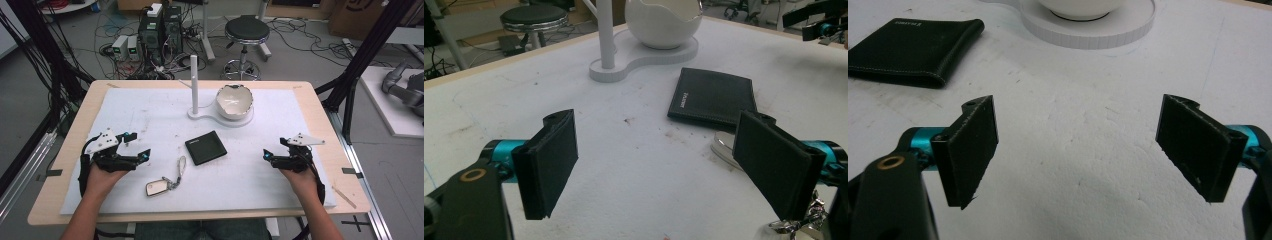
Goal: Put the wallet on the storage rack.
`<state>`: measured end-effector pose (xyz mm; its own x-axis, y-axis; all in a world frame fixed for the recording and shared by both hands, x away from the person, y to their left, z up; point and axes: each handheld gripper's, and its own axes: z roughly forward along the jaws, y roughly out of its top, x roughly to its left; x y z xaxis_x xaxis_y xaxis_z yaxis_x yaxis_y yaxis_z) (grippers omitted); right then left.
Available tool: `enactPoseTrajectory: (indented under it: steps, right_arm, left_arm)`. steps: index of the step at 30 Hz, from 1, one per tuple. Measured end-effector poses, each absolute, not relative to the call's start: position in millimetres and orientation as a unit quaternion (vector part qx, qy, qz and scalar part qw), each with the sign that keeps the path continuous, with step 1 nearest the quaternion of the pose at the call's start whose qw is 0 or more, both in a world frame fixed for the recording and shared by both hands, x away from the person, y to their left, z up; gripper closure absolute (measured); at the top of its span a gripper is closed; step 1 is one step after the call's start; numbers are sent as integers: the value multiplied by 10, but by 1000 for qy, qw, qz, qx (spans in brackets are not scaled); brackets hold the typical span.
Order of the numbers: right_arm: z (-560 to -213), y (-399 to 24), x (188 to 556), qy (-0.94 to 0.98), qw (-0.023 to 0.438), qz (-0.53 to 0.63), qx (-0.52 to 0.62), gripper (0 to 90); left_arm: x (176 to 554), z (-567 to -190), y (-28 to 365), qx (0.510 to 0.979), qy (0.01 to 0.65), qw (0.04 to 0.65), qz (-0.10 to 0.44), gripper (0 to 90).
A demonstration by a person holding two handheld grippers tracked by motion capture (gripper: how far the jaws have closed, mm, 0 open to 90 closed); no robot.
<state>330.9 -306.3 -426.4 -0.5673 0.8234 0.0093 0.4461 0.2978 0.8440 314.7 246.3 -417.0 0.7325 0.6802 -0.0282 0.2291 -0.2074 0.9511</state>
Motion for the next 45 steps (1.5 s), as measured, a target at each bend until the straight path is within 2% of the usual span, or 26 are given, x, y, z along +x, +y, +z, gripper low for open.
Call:
enactPoseTrajectory:
  steps: [22,35,41,45]
  right_arm:
    - [-4229,-2860,3447,774,208,443,403,170]
    - [-4293,-2456,3708,786,181,447,387,170]
    - [-4255,-2237,3814,799,194,430,372,171]
    - [-4234,-2108,3848,803,184,435,363,178]
  left_arm:
    - [3104,-4160,2472,753,302,544,214,183]
    - [2970,-4164,2595,749,314,537,227,183]
    - [2901,-4161,2652,748,318,534,233,183]
    - [2868,-4161,2698,746,322,533,235,183]
